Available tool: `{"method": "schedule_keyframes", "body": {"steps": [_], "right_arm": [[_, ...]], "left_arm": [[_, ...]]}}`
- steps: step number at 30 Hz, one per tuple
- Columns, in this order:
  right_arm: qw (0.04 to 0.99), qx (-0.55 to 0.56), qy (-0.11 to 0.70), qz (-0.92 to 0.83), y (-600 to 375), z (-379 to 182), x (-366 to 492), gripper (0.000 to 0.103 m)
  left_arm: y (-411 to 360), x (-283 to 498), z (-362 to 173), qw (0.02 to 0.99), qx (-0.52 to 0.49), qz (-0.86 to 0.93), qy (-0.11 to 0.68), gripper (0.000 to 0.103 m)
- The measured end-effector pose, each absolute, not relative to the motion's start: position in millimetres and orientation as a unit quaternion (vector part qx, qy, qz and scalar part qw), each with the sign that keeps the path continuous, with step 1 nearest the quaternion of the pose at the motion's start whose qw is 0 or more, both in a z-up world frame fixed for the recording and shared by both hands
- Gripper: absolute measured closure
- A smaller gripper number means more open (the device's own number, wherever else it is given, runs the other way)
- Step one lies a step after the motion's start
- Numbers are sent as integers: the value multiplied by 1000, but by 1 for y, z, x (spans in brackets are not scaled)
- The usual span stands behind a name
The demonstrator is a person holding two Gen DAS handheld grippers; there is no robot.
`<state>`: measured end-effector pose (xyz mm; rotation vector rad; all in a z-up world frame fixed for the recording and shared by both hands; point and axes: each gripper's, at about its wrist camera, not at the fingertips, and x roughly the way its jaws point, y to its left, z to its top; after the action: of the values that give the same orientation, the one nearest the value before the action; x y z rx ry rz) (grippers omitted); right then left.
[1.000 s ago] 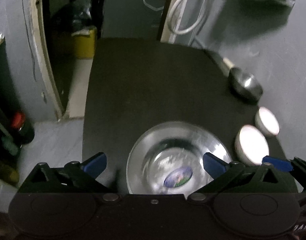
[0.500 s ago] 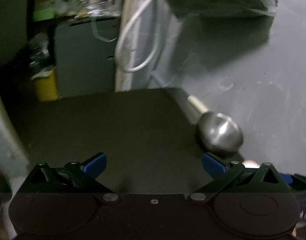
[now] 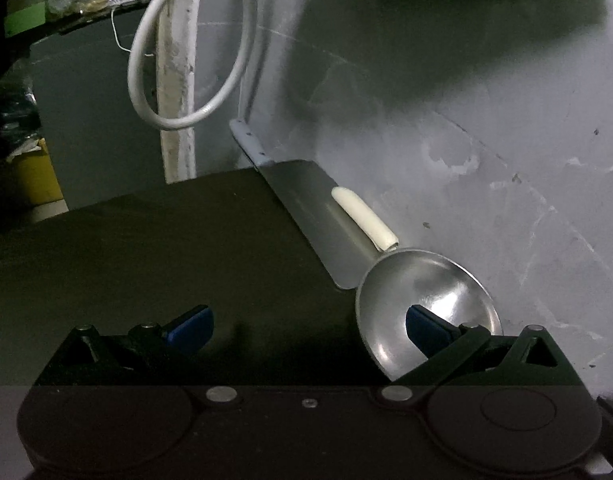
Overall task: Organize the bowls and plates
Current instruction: 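Grasp the steel bowl with cream handle with both grippers and lift it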
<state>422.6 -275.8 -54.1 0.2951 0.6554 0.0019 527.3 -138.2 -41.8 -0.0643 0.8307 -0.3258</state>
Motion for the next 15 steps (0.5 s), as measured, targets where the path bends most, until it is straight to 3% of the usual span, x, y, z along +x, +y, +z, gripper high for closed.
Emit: {"method": "schedule_keyframes", "body": {"steps": [4,7,10,12,15], "right_arm": [[936,135,325,-10,-275,-57,438,25],[936,126,329,-24,-274,-59,443,35],[935,121,330,-31,-275,-60,446,40],[932,119,339,-36,-275,-62,451,43],[930,120,346,-40,-278,-63,454,49]], "left_arm": [[-139,530,-48,898,-45,-152,410,7],[-137,534,-50,892,-66,-155,420,20],[-133,537,-55,879,-106,-170,432,36],[-134,539,-58,871,-118,-179,442,58],[-139,540,-62,862,-124,-197,450,74]]}}
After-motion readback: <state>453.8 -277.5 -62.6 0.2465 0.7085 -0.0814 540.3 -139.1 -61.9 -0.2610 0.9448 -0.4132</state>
